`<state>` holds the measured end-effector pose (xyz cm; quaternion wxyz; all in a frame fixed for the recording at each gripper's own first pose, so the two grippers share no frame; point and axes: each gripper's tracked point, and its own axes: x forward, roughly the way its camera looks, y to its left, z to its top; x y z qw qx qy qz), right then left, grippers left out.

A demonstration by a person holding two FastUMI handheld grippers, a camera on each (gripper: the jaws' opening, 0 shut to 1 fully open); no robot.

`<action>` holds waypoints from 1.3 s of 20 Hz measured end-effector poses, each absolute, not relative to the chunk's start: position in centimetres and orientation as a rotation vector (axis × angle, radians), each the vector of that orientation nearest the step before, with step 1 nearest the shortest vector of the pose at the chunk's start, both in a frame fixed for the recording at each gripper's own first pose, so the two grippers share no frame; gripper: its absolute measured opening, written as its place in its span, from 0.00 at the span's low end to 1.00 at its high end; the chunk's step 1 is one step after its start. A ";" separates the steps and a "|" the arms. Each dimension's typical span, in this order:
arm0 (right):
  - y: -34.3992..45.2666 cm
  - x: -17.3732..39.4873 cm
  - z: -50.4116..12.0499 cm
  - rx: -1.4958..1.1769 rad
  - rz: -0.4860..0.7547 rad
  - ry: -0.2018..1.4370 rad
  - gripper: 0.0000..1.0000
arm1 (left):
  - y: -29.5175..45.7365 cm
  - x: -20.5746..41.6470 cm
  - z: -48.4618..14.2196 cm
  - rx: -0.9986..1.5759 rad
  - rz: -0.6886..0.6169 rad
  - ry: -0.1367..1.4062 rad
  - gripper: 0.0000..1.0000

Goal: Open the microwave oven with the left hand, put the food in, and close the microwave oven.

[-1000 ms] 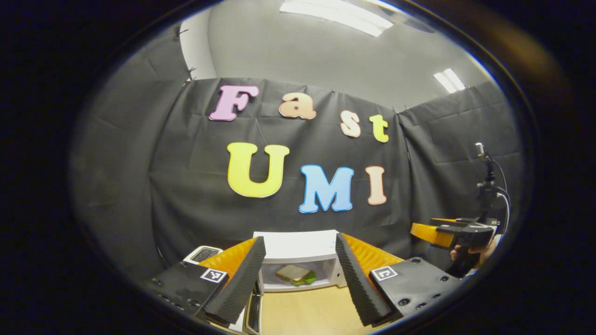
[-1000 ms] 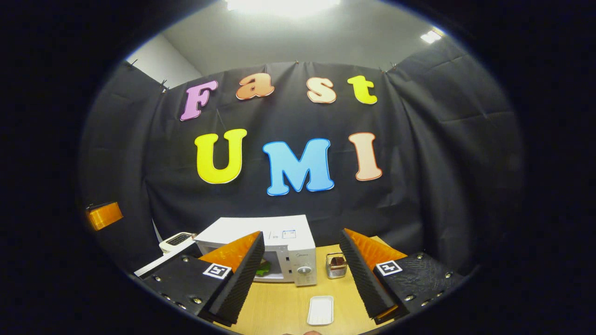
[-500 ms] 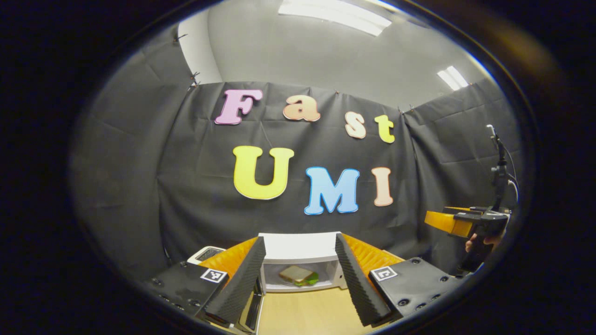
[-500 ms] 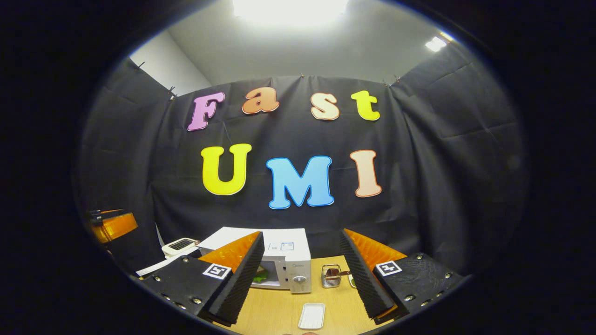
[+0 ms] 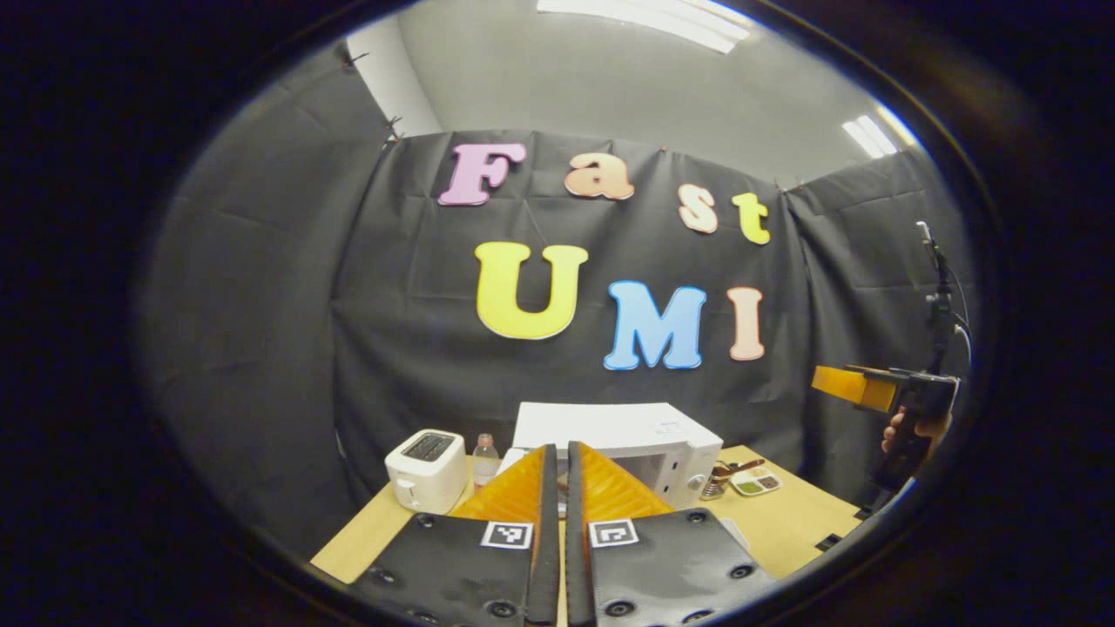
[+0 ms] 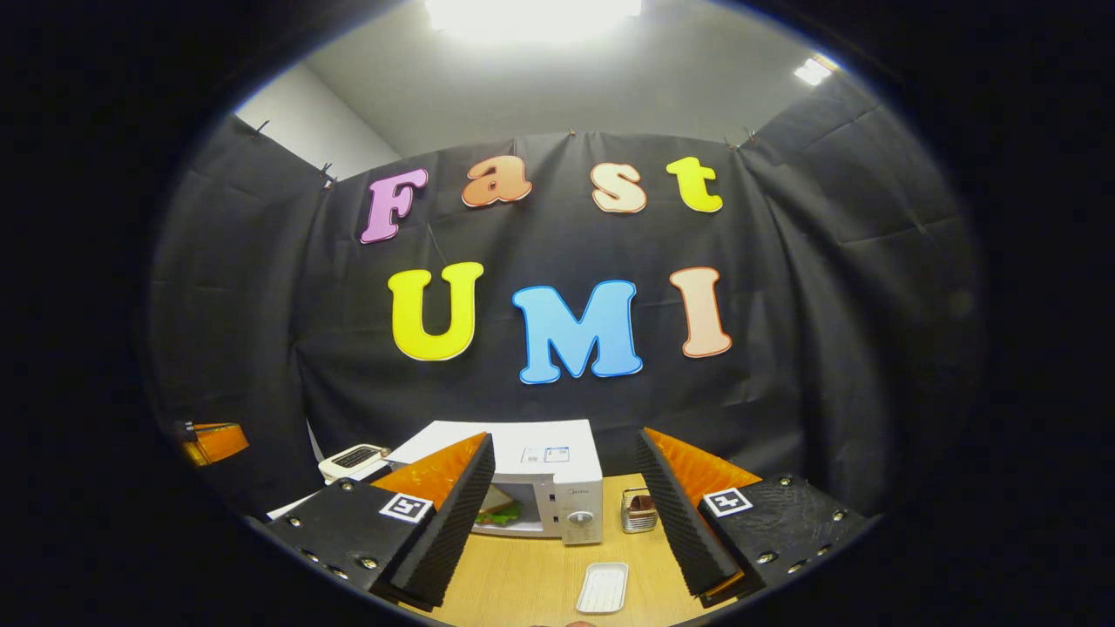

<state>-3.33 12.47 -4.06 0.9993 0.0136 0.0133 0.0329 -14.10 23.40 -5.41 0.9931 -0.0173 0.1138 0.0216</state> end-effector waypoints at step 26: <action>14.2 -1.3 -6.5 0.053 0.068 0.109 0.97 | 33.4 -22.4 -22.2 -0.051 0.130 0.629 0.07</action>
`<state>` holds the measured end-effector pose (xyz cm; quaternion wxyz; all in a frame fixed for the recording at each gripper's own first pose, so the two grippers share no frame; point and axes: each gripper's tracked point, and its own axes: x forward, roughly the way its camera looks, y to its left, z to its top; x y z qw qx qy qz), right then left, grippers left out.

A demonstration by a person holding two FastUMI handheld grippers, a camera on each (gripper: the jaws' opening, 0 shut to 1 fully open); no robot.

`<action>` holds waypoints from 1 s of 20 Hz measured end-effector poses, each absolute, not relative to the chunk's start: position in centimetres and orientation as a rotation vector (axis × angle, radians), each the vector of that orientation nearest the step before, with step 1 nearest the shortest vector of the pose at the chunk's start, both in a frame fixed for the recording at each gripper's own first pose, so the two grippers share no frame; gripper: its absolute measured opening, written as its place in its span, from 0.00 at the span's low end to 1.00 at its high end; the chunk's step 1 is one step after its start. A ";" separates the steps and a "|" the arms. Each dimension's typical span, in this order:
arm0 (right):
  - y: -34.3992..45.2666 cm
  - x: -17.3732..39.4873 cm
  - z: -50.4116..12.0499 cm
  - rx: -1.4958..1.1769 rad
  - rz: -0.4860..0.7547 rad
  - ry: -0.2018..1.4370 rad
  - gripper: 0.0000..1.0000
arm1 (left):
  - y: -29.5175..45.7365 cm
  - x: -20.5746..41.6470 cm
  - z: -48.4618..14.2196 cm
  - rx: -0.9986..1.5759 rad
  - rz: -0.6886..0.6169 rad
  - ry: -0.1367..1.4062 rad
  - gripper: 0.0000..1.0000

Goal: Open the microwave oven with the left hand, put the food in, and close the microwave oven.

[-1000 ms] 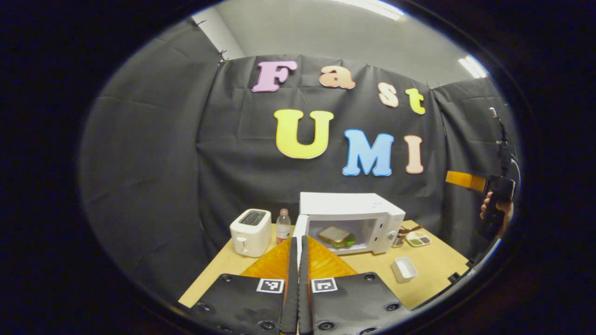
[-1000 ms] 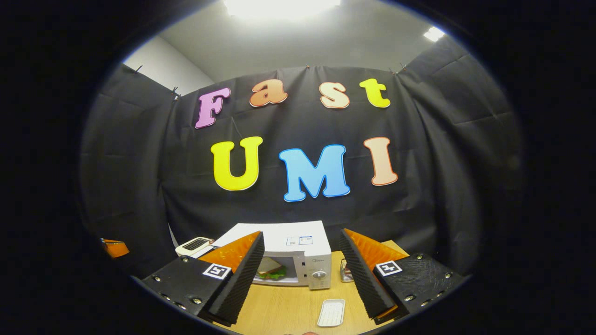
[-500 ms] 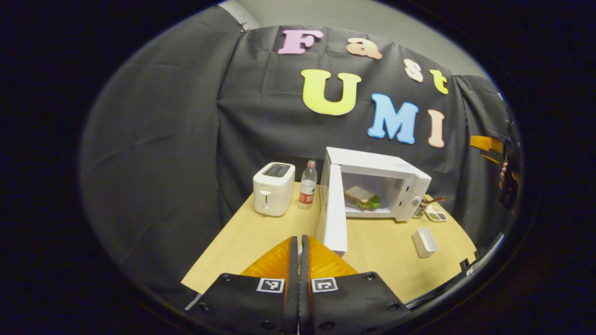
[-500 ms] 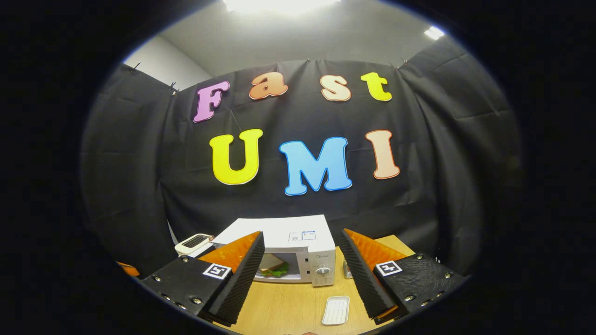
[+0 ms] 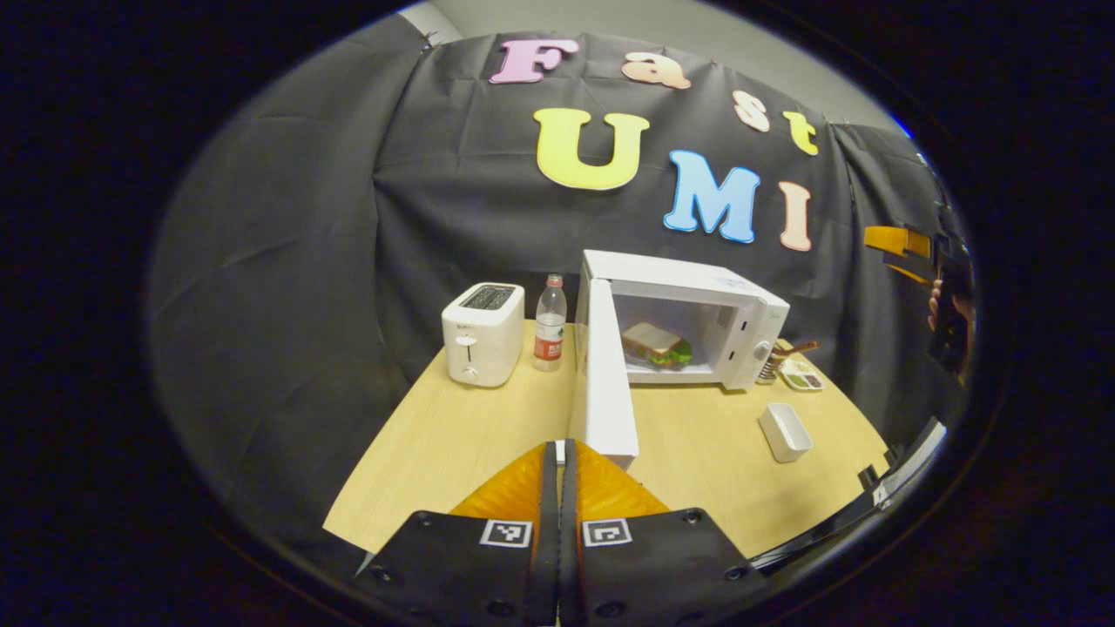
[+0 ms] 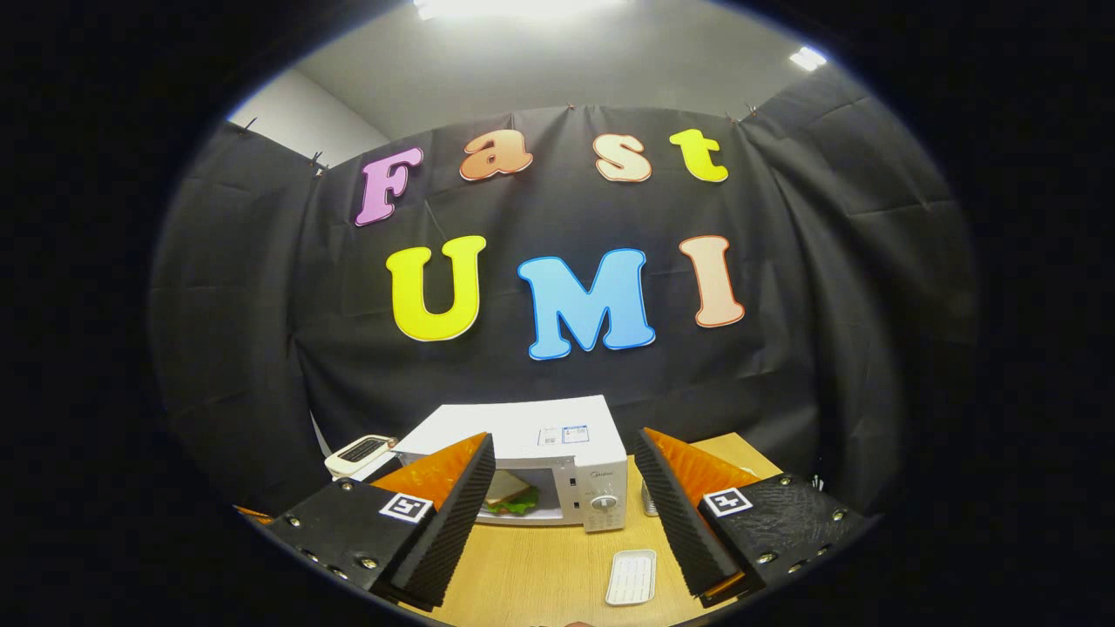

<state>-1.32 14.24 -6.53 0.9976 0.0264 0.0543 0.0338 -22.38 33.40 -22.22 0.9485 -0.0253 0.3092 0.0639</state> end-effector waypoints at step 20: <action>7.9 3.0 -4.7 0.060 0.108 0.031 0.97 | 15.1 -16.0 -25.2 -0.104 -0.020 0.672 0.07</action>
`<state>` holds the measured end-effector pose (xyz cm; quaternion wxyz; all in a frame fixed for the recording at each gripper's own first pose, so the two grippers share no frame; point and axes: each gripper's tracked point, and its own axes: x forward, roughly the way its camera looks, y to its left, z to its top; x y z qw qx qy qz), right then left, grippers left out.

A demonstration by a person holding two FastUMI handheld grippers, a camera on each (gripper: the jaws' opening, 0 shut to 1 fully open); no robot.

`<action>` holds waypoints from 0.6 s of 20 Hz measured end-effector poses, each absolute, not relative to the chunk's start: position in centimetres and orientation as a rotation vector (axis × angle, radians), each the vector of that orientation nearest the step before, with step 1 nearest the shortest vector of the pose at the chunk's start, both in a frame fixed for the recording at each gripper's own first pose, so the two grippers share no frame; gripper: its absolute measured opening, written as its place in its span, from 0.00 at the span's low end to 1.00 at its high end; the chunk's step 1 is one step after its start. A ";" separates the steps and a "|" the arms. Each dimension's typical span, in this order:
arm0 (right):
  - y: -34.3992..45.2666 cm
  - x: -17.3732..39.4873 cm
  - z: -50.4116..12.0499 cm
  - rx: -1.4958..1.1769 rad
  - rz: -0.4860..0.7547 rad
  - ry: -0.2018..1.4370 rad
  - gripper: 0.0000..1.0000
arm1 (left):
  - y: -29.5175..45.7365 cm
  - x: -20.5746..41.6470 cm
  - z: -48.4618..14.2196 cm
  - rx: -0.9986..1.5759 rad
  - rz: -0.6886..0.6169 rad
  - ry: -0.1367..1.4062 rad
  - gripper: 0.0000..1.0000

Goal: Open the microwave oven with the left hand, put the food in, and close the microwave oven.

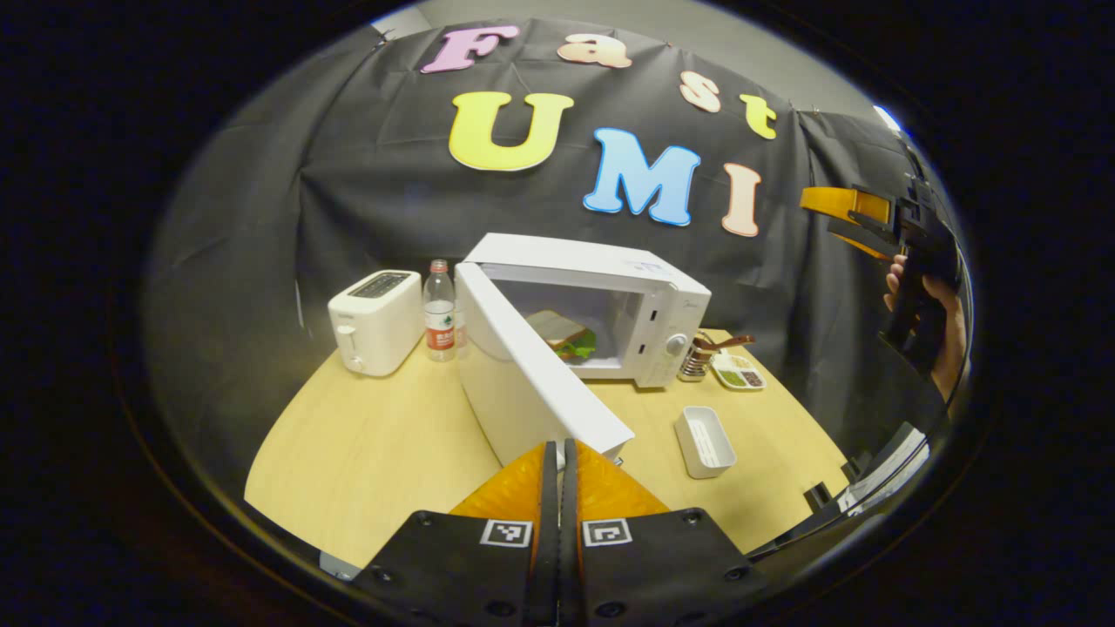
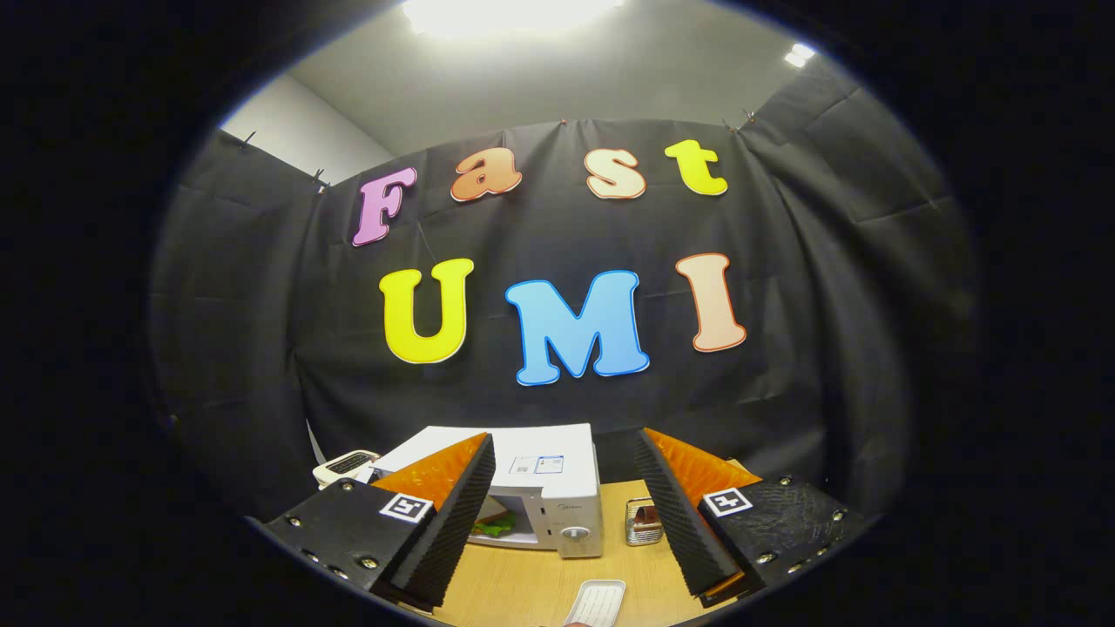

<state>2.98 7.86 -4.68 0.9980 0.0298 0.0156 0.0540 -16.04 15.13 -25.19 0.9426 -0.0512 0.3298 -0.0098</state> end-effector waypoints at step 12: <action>2.5 4.4 -2.5 -0.002 0.054 -0.048 0.97 | 7.3 -8.3 -26.8 -0.092 -0.145 0.675 0.07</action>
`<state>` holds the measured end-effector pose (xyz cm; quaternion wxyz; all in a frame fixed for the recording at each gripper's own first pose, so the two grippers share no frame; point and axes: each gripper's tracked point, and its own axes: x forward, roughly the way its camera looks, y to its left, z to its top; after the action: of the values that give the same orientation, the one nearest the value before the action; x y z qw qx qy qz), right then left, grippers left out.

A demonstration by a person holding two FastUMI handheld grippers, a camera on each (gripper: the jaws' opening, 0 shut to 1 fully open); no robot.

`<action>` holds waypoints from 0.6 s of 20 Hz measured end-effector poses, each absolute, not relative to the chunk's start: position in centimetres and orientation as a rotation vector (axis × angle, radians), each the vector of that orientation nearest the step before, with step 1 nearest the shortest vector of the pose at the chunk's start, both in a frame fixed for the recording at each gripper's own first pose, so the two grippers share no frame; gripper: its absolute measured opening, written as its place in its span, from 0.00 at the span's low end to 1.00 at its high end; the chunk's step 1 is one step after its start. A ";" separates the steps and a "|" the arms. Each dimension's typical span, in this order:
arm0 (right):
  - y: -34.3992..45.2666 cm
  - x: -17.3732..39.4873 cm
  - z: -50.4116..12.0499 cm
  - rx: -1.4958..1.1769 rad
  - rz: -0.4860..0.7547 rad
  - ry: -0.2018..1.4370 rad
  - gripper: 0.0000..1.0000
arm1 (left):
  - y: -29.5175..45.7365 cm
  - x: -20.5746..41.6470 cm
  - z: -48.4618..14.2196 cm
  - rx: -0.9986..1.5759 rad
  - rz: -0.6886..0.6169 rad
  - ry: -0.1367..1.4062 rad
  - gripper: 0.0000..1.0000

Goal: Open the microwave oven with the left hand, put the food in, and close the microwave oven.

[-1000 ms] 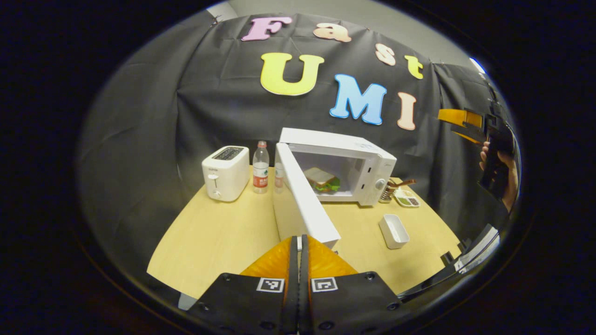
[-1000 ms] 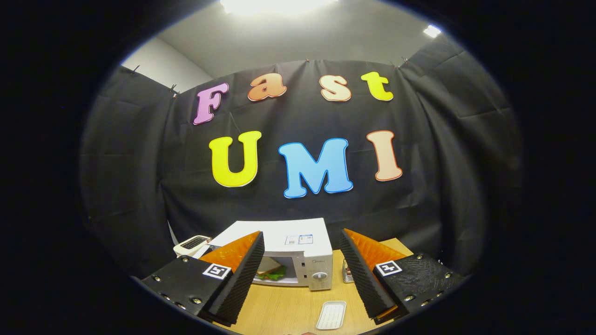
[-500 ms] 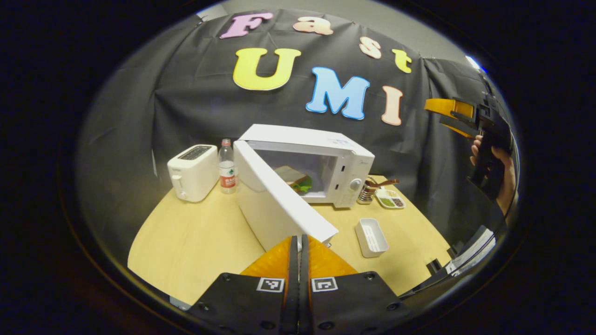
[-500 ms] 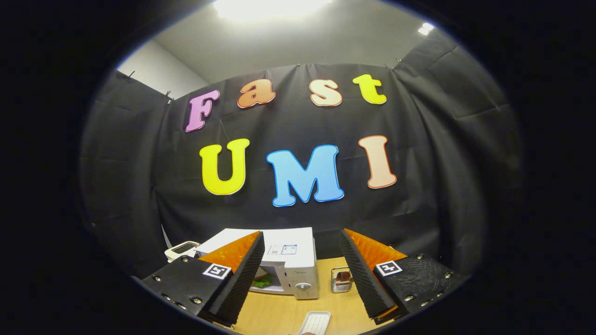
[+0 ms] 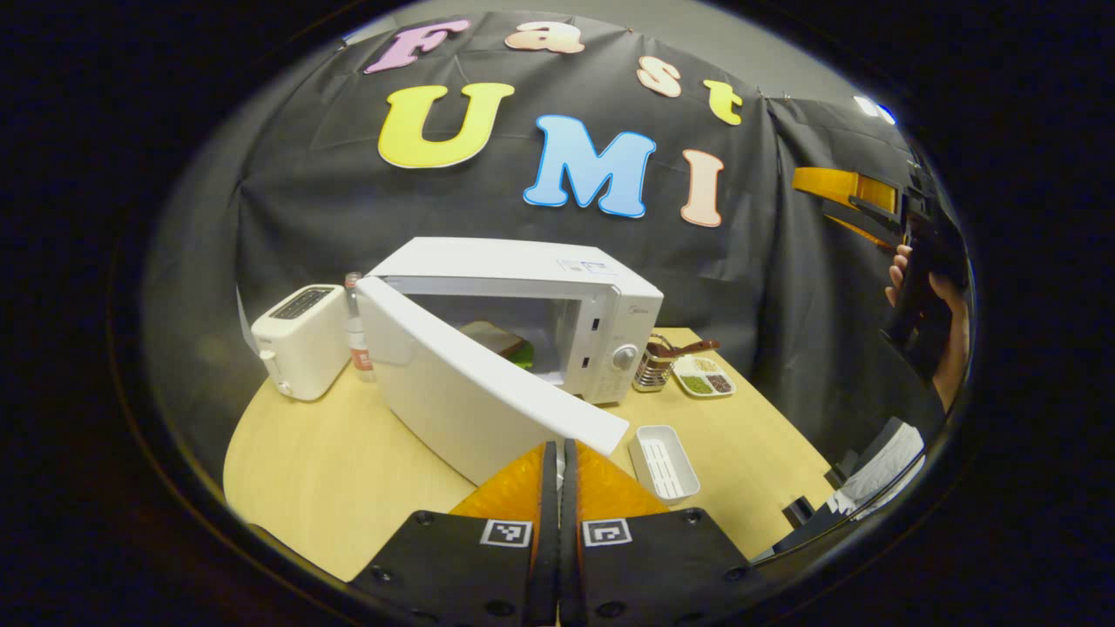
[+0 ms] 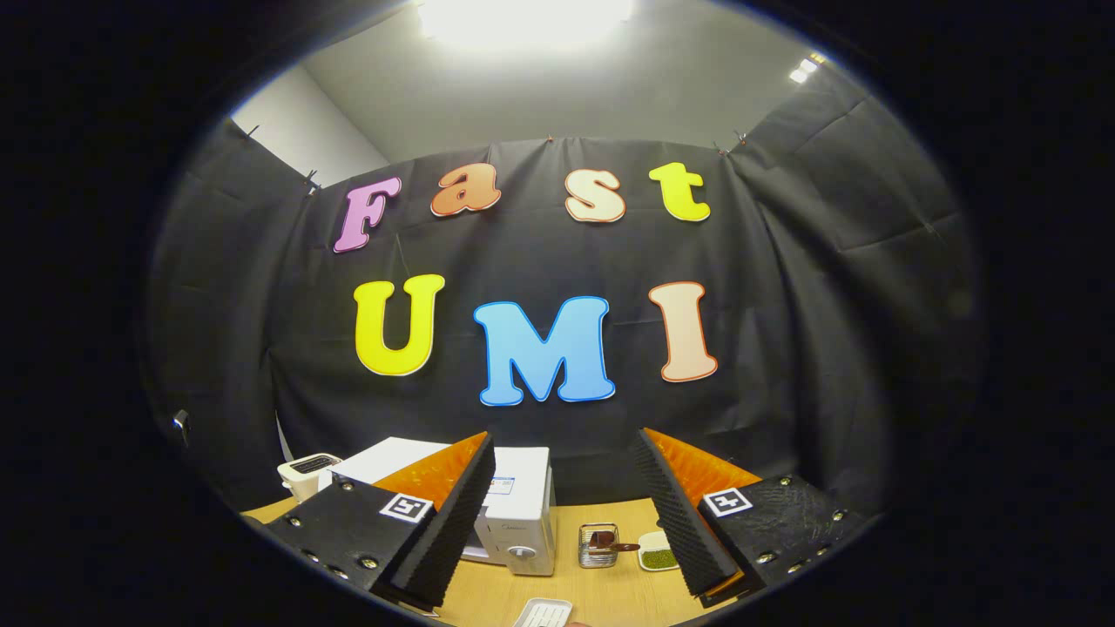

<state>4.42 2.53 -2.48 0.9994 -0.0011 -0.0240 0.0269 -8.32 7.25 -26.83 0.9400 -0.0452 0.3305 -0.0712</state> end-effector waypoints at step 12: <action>-2.2 5.9 -3.5 0.003 -0.006 -0.009 0.97 | 2.8 -1.0 -28.4 -0.097 -0.217 0.666 0.07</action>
<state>5.92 -2.15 -3.54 1.0000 0.0015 -0.0046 -0.0032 -1.01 2.79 -28.36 0.9381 -0.0475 0.3262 -0.1064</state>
